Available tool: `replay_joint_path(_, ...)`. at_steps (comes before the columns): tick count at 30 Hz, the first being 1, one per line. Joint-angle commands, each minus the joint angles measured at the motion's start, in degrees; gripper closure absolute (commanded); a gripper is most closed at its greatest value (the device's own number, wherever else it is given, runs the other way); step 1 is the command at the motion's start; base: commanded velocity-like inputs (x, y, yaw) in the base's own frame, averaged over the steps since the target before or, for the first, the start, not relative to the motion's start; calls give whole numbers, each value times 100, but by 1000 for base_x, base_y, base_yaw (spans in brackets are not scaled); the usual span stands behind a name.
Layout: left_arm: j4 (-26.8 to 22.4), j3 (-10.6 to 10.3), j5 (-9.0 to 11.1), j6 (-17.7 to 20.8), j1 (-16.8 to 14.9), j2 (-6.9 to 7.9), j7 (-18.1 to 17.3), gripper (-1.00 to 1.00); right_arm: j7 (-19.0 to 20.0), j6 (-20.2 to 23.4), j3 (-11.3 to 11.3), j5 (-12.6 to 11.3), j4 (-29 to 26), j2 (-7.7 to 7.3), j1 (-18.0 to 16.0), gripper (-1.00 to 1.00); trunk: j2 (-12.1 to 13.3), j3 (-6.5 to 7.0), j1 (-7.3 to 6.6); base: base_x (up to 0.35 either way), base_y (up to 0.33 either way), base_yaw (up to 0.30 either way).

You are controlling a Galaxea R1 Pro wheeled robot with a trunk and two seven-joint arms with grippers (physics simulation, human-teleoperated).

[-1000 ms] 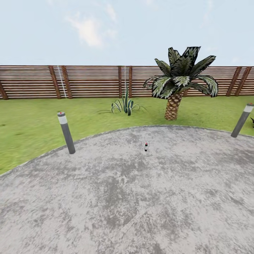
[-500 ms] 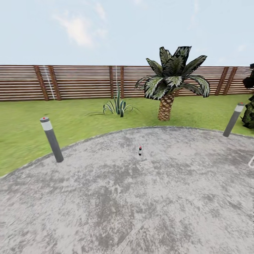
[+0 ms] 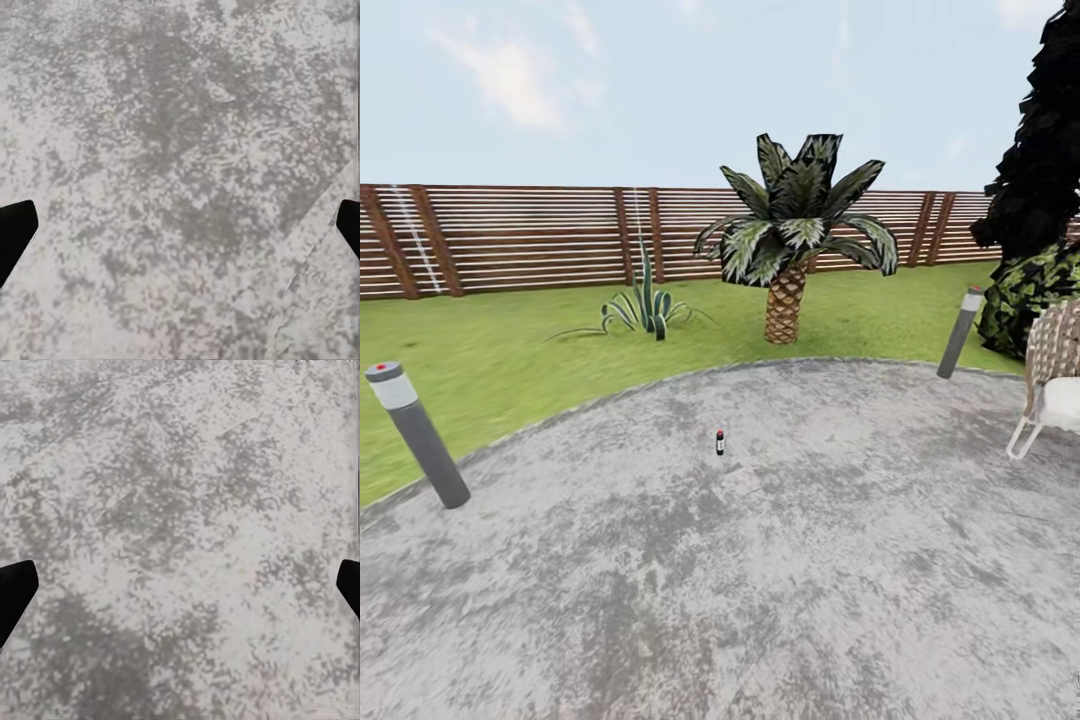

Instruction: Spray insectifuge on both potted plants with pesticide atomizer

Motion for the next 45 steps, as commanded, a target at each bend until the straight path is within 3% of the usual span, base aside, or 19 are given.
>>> replay_joint_path(1, 3, 5, 4, -18, -2, 0, 6, -100, -2, -18, -3, 1, 5, 1, -4, -100, -2, -3, 3, 328, 144, -291)
replay_joint_path(20, -1, 2, 4, -18, -2, 1, 6, -100, -2, -18, -7, 1, 5, -1, -4, -100, -2, 32, 3, 295, 217, -282)
replay_joint_path(45, 0, 3, 4, -18, -2, -1, 6, -100, -2, -72, 4, -8, -5, -1, -4, -100, -2, 33, 3, 284, 234, -15)
